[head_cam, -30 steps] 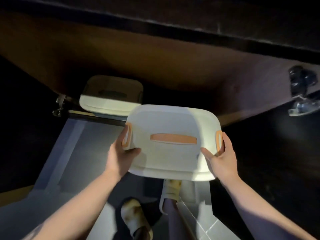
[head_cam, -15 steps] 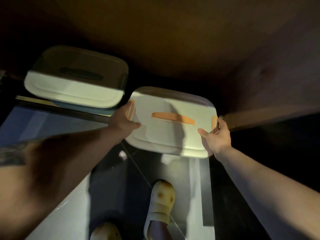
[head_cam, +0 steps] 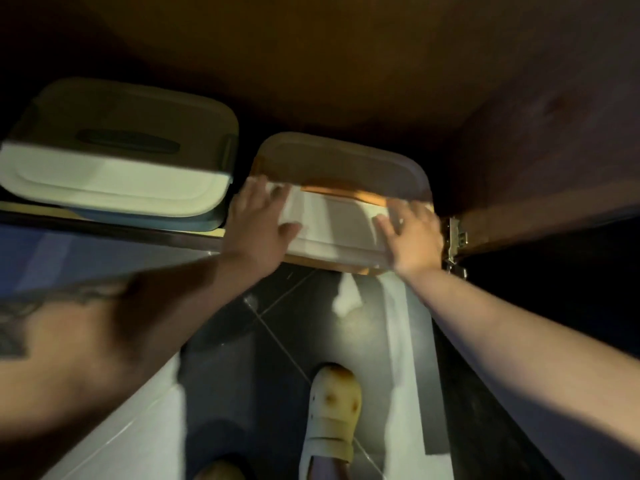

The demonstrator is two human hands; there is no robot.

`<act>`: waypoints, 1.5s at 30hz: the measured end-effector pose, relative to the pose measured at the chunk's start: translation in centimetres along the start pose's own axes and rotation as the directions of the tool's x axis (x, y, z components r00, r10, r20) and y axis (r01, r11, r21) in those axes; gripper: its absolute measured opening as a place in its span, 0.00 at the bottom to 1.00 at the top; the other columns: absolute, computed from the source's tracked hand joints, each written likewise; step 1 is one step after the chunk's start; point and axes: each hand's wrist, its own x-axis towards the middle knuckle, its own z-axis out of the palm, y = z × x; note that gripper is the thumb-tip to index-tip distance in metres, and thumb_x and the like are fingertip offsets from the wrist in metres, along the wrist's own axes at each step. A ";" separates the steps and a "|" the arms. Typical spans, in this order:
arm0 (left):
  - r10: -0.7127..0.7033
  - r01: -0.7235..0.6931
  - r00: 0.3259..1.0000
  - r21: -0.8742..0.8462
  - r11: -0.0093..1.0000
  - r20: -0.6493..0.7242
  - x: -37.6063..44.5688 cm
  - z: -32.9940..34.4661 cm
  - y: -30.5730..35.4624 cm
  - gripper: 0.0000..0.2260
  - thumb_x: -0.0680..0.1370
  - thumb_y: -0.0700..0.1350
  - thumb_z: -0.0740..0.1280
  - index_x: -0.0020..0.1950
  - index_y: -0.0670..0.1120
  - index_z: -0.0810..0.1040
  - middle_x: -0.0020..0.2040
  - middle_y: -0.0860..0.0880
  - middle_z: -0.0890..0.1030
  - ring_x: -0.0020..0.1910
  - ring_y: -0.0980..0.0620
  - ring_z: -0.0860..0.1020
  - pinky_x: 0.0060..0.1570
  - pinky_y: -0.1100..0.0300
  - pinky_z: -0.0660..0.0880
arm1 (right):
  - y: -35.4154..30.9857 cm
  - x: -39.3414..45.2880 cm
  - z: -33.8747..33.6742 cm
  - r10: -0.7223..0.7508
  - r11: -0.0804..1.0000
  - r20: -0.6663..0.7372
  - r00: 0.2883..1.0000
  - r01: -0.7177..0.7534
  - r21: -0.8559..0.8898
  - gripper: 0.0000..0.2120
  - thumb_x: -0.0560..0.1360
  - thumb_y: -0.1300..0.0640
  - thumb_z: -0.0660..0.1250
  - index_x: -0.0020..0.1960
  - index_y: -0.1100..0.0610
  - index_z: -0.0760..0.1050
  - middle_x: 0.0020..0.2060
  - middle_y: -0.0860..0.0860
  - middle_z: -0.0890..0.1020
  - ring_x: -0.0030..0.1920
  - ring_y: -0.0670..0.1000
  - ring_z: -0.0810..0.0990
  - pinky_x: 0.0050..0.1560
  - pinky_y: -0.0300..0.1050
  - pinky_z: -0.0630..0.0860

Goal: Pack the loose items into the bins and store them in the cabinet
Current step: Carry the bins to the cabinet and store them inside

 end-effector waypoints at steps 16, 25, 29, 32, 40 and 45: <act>0.071 -0.095 0.975 0.102 0.990 0.211 1.1 0.6 2.1 0.26 0.79 0.51 0.62 0.76 0.53 0.58 0.78 0.51 0.53 0.77 0.49 0.47 0.74 0.50 0.45 | -2.5 0.4 0.2 -0.087 0.942 0.393 0.915 0.204 -0.266 0.28 0.79 0.41 0.56 0.75 0.36 0.48 0.78 0.43 0.44 0.77 0.51 0.39 0.74 0.64 0.45; -0.062 0.060 0.998 0.032 0.998 0.034 -6.6 -8.4 2.2 0.17 0.76 0.47 0.63 0.66 0.51 0.73 0.66 0.49 0.73 0.62 0.45 0.71 0.61 0.52 0.70 | -9.7 -6.9 -6.0 -0.187 0.912 0.305 0.934 0.280 -0.298 0.23 0.79 0.47 0.60 0.73 0.48 0.62 0.69 0.51 0.67 0.66 0.56 0.69 0.61 0.53 0.69; -0.143 0.143 0.990 0.013 0.990 -0.006 -10.5 -17.1 3.1 0.18 0.75 0.46 0.63 0.64 0.54 0.73 0.61 0.52 0.75 0.58 0.50 0.75 0.56 0.57 0.72 | -15.6 -11.2 -11.1 -0.275 0.887 0.332 0.902 0.372 -0.275 0.23 0.78 0.47 0.62 0.70 0.50 0.64 0.67 0.49 0.70 0.61 0.55 0.74 0.57 0.49 0.73; -0.176 0.175 0.983 -0.010 0.984 -0.049 -13.4 -24.0 4.8 0.17 0.76 0.48 0.65 0.65 0.56 0.72 0.61 0.54 0.75 0.57 0.53 0.74 0.55 0.58 0.74 | -20.3 -14.5 -16.0 -0.343 0.862 0.340 0.876 0.437 -0.256 0.20 0.78 0.48 0.60 0.69 0.51 0.65 0.64 0.50 0.71 0.61 0.54 0.73 0.57 0.48 0.72; -0.335 0.284 0.891 -0.198 0.938 -0.306 -21.7 -41.4 8.8 0.17 0.72 0.44 0.70 0.61 0.51 0.77 0.56 0.51 0.78 0.56 0.49 0.77 0.55 0.56 0.74 | -32.3 -22.4 -28.0 -0.538 0.763 0.374 0.756 0.625 -0.165 0.23 0.78 0.52 0.60 0.72 0.52 0.63 0.67 0.50 0.70 0.67 0.52 0.68 0.61 0.47 0.72; -0.502 0.420 0.762 -0.278 0.864 -0.409 -28.3 -49.3 8.5 0.17 0.75 0.47 0.66 0.64 0.55 0.73 0.58 0.53 0.76 0.58 0.53 0.74 0.55 0.56 0.74 | -39.6 -27.1 -32.3 -0.707 0.617 0.390 0.590 0.784 -0.065 0.21 0.79 0.53 0.61 0.71 0.51 0.64 0.66 0.49 0.71 0.66 0.51 0.69 0.62 0.44 0.69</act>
